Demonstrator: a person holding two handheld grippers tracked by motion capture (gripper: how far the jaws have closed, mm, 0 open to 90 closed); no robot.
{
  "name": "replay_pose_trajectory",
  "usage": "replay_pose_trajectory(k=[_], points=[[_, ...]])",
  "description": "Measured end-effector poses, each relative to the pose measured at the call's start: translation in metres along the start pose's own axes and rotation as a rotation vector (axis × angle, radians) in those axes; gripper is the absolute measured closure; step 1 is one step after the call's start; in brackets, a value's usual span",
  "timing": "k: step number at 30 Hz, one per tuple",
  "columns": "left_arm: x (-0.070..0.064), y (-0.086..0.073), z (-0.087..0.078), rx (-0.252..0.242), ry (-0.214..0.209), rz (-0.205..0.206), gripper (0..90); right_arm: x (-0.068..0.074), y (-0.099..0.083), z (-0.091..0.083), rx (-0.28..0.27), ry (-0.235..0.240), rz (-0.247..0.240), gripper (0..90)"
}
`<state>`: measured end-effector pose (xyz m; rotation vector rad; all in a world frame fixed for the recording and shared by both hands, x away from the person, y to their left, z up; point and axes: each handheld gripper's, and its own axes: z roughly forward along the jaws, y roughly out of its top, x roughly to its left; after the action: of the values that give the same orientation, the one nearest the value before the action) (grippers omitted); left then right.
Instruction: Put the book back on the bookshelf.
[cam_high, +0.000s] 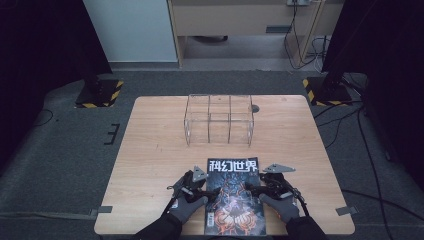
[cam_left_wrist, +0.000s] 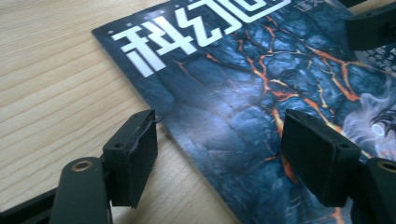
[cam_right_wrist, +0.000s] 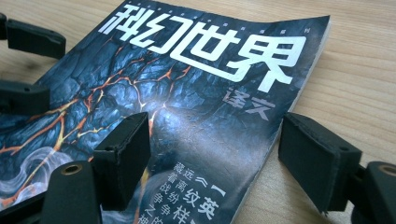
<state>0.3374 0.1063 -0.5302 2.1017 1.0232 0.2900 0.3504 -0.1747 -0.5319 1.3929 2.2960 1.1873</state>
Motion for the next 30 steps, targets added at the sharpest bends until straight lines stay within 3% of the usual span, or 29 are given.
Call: replay_pose_trajectory(k=[4,11,13,16,18,26,27,30], points=[[-0.003,0.0,0.001,0.001,0.003,0.003,25.7,0.0,0.0,0.0,-0.007,0.006,0.025,26.0],[-0.004,0.0,0.001,-0.003,0.006,-0.001,25.6,0.0,-0.001,0.001,-0.022,0.002,0.027,25.8],[-0.005,-0.001,0.002,-0.006,0.011,0.001,23.6,-0.002,-0.002,0.0,-0.039,0.022,0.076,25.4],[-0.006,0.0,0.002,-0.005,0.014,-0.001,23.2,-0.004,-0.002,-0.001,-0.043,0.036,0.102,25.7],[-0.006,0.0,0.002,-0.004,0.015,-0.003,23.3,-0.007,-0.002,-0.002,-0.049,0.056,0.147,26.9],[-0.006,-0.001,0.002,-0.011,0.012,-0.004,23.3,-0.009,0.0,-0.007,-0.076,0.08,0.176,29.3],[-0.006,-0.001,0.002,-0.012,0.012,-0.003,23.3,-0.009,0.001,-0.011,-0.104,0.107,0.194,30.7],[-0.006,-0.001,0.002,-0.012,0.012,-0.003,23.3,-0.006,0.005,-0.016,-0.128,0.142,0.186,32.5]])
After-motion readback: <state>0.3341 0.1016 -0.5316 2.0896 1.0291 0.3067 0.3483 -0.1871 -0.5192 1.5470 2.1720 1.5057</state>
